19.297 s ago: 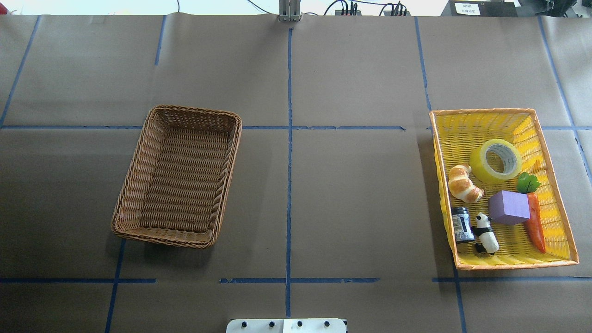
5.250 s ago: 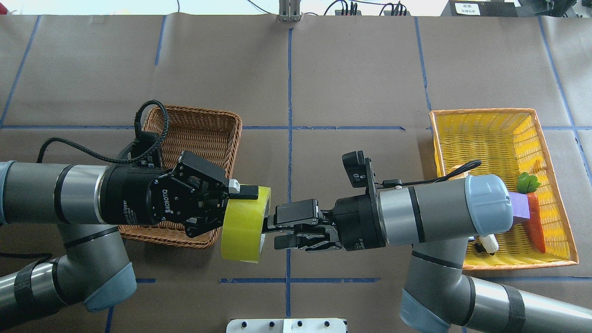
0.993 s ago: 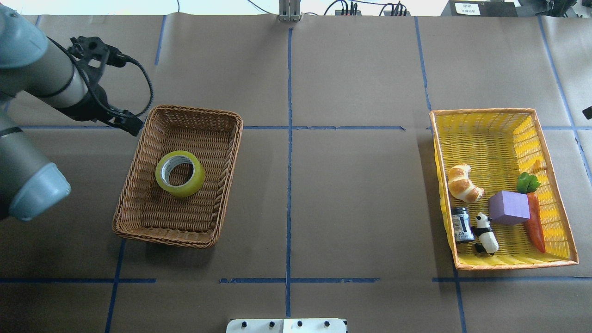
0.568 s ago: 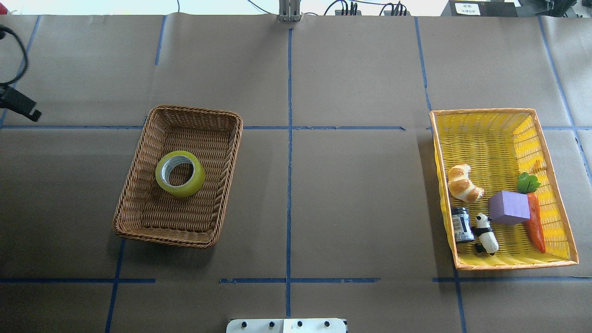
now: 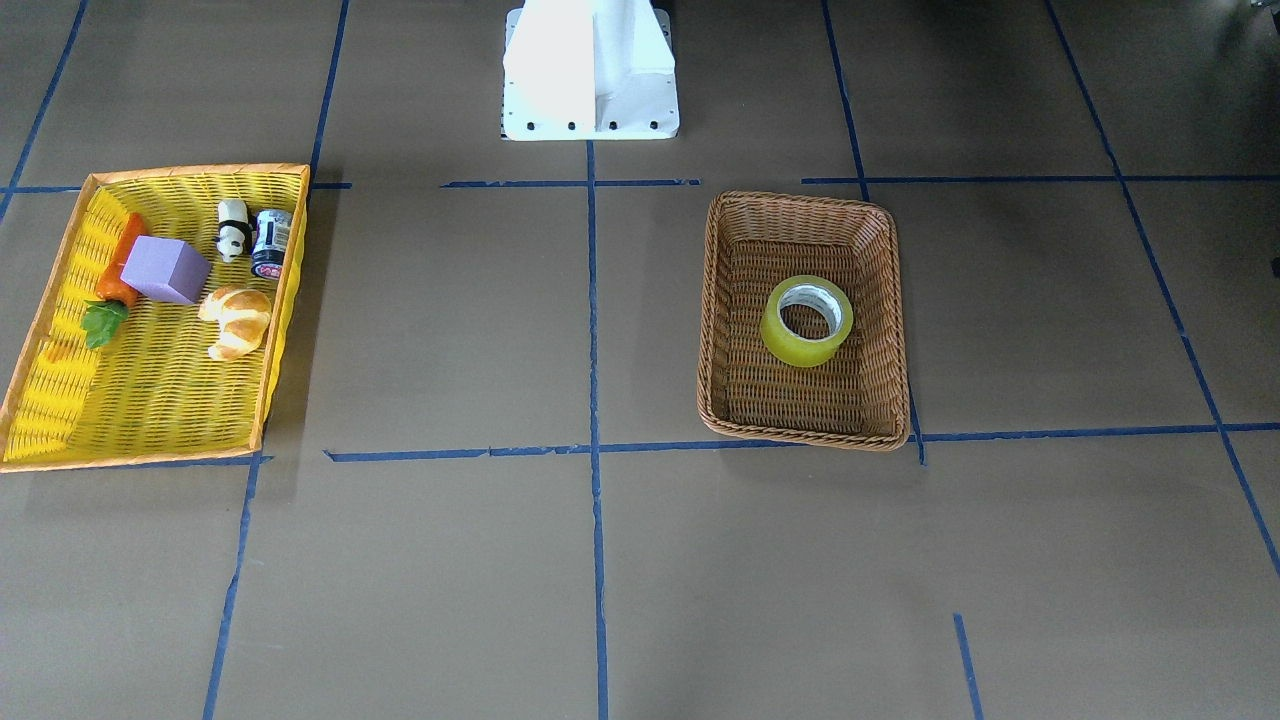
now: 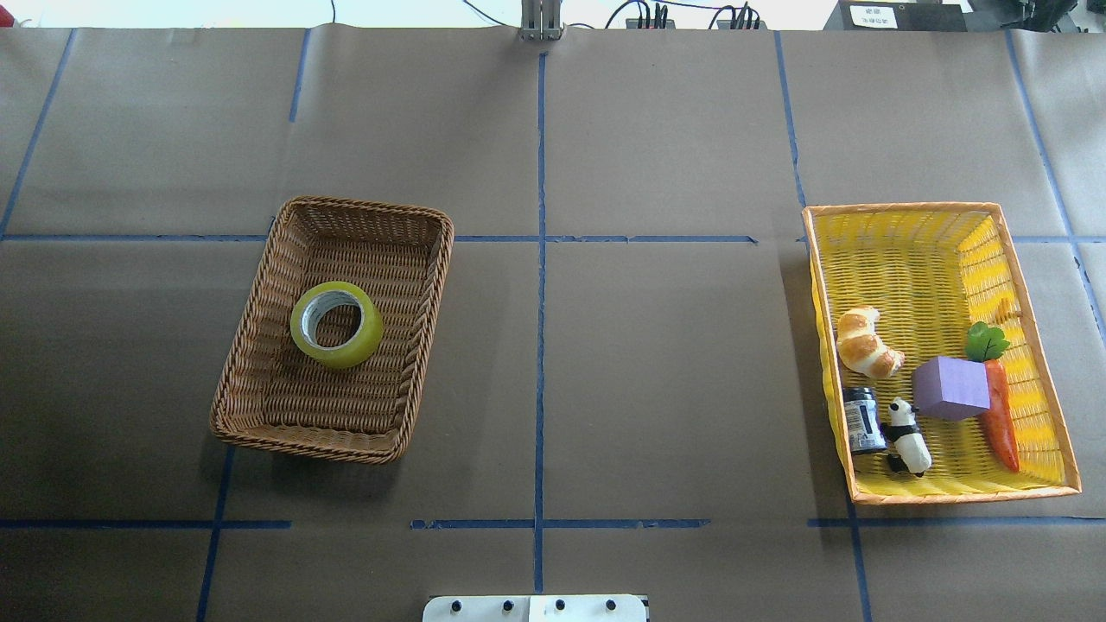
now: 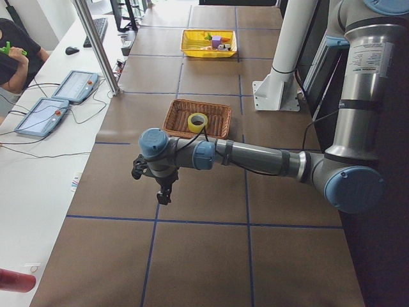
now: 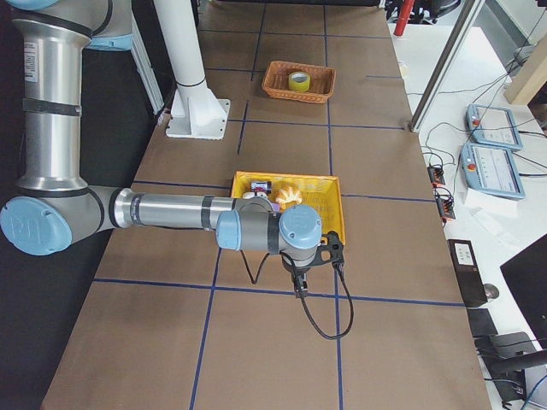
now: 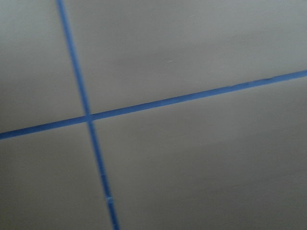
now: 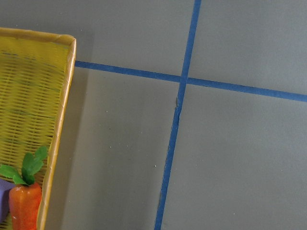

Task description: Move tape to another basket

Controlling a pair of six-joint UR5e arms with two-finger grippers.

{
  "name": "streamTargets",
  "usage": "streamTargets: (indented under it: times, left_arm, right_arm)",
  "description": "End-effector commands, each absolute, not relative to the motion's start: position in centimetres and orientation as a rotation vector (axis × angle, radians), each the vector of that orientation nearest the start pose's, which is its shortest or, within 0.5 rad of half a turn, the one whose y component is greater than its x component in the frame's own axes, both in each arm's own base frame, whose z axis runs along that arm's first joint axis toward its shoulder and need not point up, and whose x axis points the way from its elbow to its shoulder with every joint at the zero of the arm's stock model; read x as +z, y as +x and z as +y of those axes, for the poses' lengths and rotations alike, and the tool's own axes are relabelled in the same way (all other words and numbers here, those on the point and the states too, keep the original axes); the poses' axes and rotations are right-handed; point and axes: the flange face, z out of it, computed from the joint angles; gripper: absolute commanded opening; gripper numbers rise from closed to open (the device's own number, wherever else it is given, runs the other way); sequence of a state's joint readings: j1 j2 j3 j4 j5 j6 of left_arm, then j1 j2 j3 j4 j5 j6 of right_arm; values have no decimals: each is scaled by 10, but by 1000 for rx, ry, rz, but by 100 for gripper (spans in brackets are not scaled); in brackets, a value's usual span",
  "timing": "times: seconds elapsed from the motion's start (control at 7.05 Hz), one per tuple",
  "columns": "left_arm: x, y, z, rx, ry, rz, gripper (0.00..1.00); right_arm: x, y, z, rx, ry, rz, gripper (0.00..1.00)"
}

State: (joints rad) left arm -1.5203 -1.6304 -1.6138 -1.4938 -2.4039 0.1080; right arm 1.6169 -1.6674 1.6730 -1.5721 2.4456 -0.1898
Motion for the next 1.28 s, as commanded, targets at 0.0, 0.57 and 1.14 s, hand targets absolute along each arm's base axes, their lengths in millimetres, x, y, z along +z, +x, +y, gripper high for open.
streamTargets:
  times: [0.0, 0.57, 1.14]
  left_arm:
    - [653, -53, -507, 113, -4, 836, 100]
    - [685, -71, -470, 111, -1, 836, 100]
    - [679, -71, -472, 114, 9, 833, 100]
  right_arm:
    - [641, 79, -453, -87, 93, -870, 100]
    - [637, 79, -454, -64, 91, -873, 100]
    - [637, 79, -454, -64, 91, -870, 100]
